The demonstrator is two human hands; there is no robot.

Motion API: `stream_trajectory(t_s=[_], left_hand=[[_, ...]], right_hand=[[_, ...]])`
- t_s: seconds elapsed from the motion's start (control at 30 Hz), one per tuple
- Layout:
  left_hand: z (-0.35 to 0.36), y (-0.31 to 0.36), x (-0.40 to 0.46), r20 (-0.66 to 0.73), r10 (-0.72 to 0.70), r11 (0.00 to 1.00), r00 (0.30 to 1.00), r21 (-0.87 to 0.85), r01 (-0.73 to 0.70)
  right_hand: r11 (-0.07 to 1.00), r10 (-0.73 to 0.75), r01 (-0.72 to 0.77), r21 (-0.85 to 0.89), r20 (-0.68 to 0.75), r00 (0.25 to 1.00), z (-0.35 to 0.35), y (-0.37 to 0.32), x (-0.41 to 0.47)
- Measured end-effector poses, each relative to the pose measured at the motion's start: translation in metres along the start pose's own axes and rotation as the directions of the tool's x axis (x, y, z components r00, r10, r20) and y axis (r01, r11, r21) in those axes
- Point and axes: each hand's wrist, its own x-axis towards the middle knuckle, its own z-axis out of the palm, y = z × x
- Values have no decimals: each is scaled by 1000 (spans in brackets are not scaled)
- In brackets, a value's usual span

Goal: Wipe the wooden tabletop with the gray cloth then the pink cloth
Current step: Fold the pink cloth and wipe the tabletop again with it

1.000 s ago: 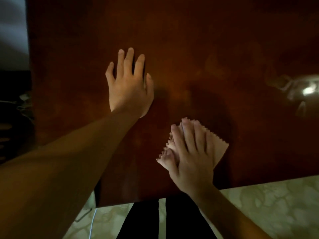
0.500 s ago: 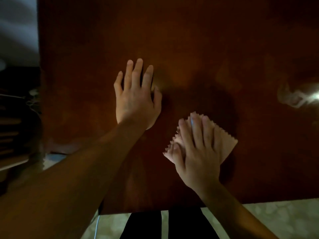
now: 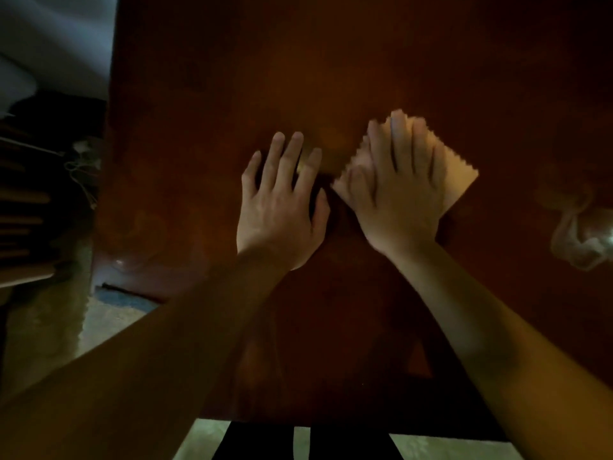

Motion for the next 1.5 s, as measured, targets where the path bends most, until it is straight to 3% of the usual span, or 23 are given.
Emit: stream_trajectory(t_s=[0.13,0.27,0.53,0.8,0.97,1.2,1.33,1.5], left_hand=[[-1,0,1,22,-12,1000,1000,13,11],[-2,1,2,35,-7,1000,999,7,7],[-4,1,2,29,-17,1000,999,-6,17],[-4,1,2,35,-20,1000,999,17,19],[-7,3,2,35,-27,1000,999,-1,27],[-11,4,1,35,-29,999,999,-22,30],[-10,5,0,36,-38,999,999,-29,39],[-11,5,0,40,-48,998,998,-28,50]], right_hand=[[990,-135,136,-40,10,991,2,-1,-48],[969,-241,243,-42,62,969,-2,14,-14],[994,-106,105,24,33,994,-7,20,107],[976,-217,219,-16,80,973,-6,24,18],[974,-225,226,-34,16,974,-5,26,65],[993,-120,120,-13,-1,993,-7,14,134],[992,-120,120,29,7,993,-8,13,112],[972,-233,234,-23,17,972,-7,14,49]])
